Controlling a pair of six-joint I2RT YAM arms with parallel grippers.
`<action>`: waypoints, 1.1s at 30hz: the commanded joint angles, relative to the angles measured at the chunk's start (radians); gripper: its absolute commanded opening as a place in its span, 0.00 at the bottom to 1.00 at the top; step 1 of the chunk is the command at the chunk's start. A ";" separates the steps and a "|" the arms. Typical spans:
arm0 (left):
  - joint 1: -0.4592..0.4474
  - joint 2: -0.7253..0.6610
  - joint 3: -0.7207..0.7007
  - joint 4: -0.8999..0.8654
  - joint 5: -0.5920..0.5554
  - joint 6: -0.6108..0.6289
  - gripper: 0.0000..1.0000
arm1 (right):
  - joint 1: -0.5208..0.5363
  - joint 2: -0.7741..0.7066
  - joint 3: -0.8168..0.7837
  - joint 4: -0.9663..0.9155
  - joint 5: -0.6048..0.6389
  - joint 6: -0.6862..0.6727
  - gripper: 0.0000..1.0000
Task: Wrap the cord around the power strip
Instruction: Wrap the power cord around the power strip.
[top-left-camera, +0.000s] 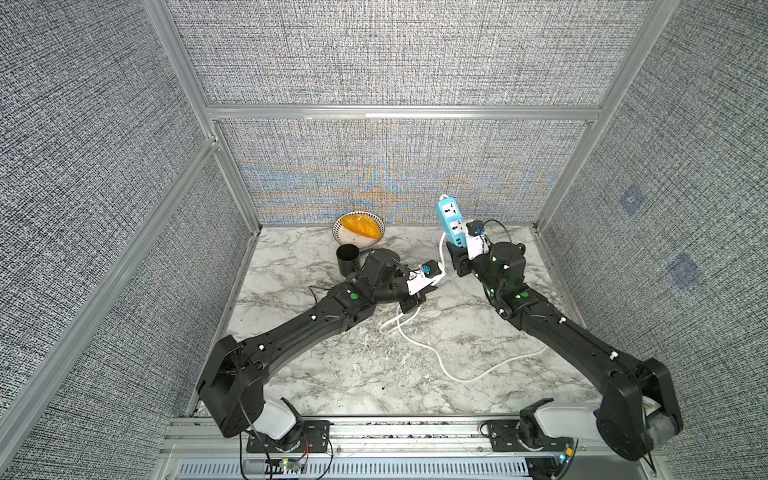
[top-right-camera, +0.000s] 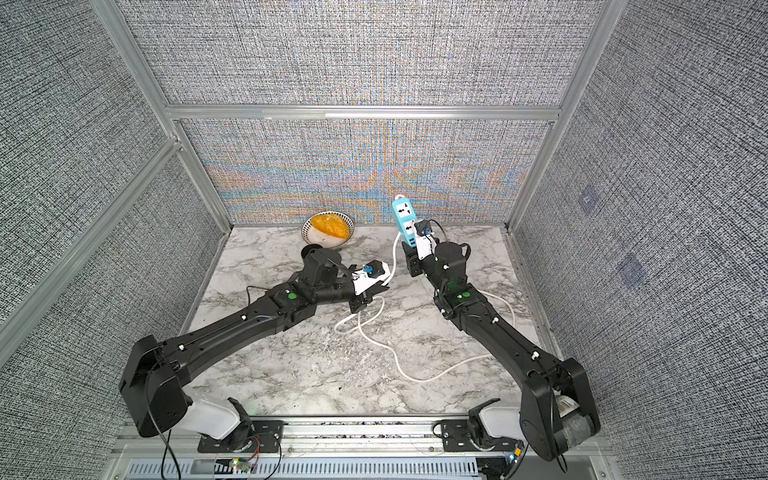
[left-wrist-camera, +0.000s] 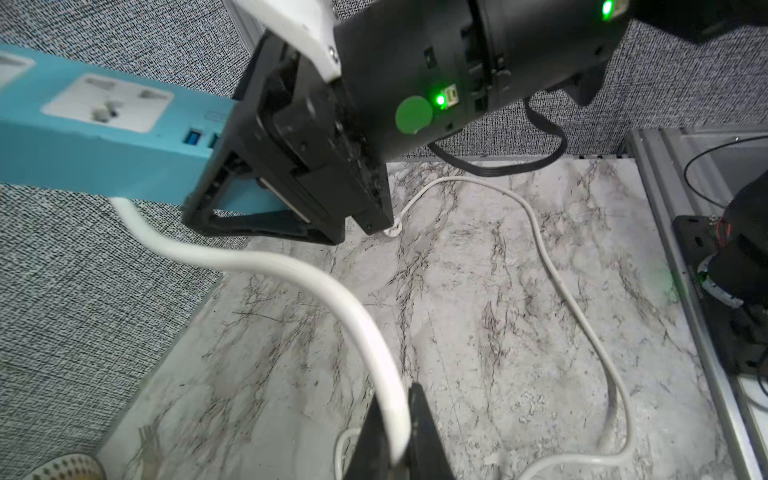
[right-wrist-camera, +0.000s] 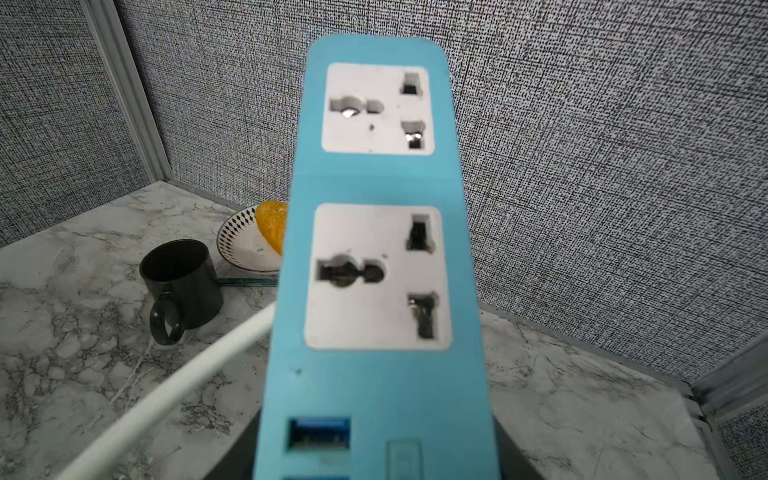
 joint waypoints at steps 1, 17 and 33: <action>-0.004 -0.029 0.028 -0.127 0.022 0.107 0.00 | -0.015 0.005 0.003 -0.007 0.063 -0.007 0.00; -0.082 -0.035 0.138 -0.346 0.195 0.166 0.00 | -0.051 0.059 0.026 -0.030 0.081 0.062 0.00; -0.092 0.095 0.150 -0.300 0.085 0.093 0.00 | -0.062 -0.034 -0.001 -0.011 -0.005 0.140 0.00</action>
